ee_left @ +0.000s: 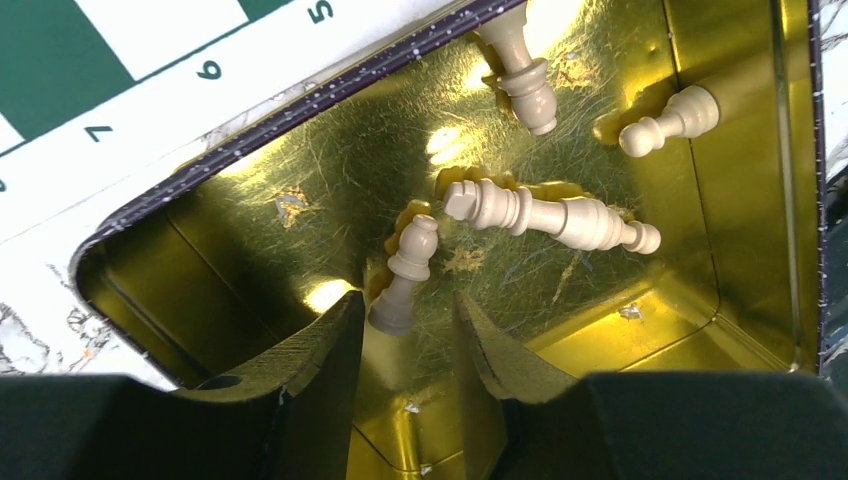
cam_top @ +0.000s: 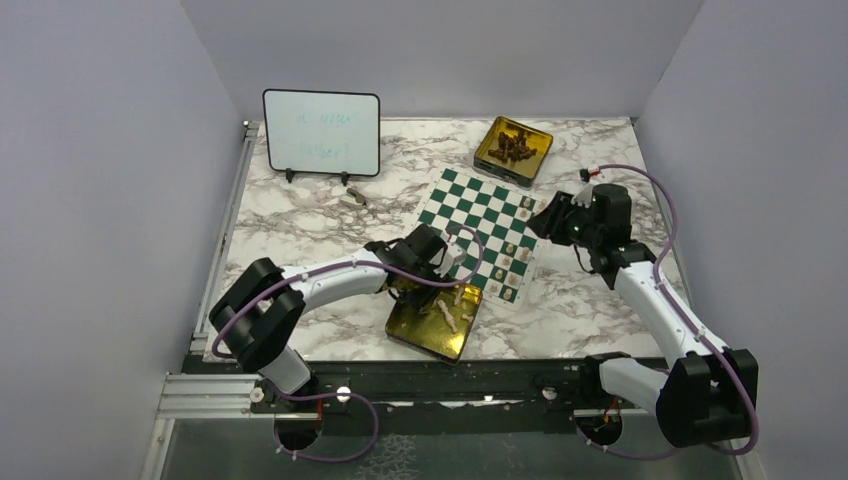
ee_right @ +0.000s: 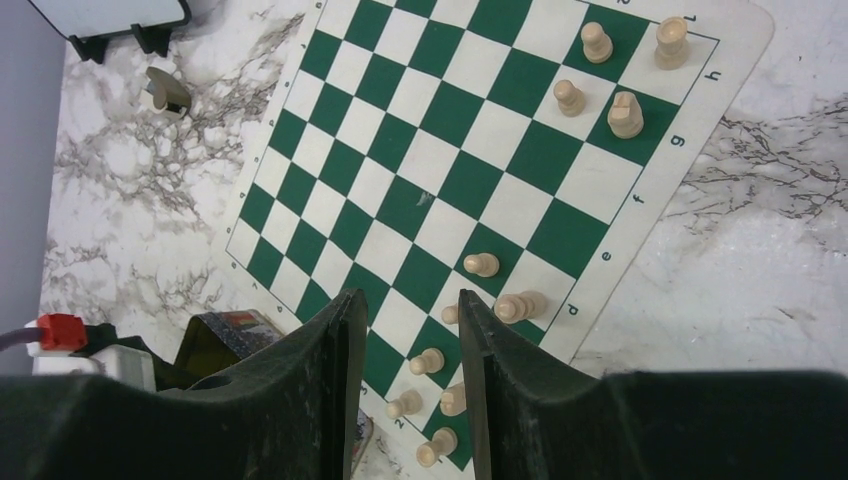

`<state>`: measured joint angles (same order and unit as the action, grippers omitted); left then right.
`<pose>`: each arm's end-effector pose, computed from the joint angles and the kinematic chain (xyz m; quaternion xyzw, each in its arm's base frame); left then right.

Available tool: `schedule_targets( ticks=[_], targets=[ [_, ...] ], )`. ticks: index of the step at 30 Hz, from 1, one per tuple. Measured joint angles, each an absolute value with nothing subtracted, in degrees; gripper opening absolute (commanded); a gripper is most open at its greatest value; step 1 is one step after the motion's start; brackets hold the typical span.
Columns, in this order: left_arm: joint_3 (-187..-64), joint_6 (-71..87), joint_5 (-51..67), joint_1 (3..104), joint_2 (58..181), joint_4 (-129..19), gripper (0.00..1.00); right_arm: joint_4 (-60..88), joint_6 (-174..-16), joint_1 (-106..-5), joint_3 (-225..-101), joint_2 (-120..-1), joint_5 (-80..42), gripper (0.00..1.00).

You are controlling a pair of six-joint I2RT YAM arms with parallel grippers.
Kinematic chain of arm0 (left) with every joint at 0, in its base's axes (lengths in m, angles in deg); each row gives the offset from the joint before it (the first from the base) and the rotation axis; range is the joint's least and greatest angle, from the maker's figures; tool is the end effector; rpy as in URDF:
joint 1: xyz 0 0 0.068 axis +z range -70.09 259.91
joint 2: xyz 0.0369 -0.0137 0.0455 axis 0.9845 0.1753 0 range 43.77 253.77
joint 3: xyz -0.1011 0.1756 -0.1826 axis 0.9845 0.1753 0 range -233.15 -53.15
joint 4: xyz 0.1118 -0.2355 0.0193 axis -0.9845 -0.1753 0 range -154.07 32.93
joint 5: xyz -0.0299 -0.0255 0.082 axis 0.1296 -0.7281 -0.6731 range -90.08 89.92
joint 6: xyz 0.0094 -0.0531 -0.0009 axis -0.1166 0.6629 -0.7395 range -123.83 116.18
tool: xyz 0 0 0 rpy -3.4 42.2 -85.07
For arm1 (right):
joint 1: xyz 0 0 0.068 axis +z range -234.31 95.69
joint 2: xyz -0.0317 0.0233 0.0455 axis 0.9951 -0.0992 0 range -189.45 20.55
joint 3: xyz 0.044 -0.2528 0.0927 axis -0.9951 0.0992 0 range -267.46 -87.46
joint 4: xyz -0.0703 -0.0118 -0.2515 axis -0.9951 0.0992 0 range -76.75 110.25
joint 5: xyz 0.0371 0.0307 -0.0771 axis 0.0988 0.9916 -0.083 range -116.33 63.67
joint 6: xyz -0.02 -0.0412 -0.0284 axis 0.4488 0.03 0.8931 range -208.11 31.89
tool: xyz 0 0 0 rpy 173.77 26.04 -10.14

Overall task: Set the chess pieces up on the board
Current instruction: Pick up the chess piece from the storage box.

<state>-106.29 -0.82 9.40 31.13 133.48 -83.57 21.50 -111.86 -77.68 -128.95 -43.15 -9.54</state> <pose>0.1937 -0.2299 0.1824 0.3946 0.8854 -0.1736 0.1737 0.2429 0.0385 0.2584 0.0561 0.8600 0.2510 0.4408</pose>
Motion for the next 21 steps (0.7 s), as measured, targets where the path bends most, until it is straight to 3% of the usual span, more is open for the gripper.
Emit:
schedule_targets(
  ticks=[10, 21],
  targets=[
    [-106.5, -0.8, 7.7, 29.1, 135.8, -83.6, 0.32, 21.5, -111.8, -77.7, -129.0, -42.4, -10.4, 0.44],
    [-106.8, -0.5, 5.2, 27.9, 136.3, -83.6, 0.09, 22.0, -111.7, -77.7, -129.0, -40.6, -10.6, 0.44]
  ],
)
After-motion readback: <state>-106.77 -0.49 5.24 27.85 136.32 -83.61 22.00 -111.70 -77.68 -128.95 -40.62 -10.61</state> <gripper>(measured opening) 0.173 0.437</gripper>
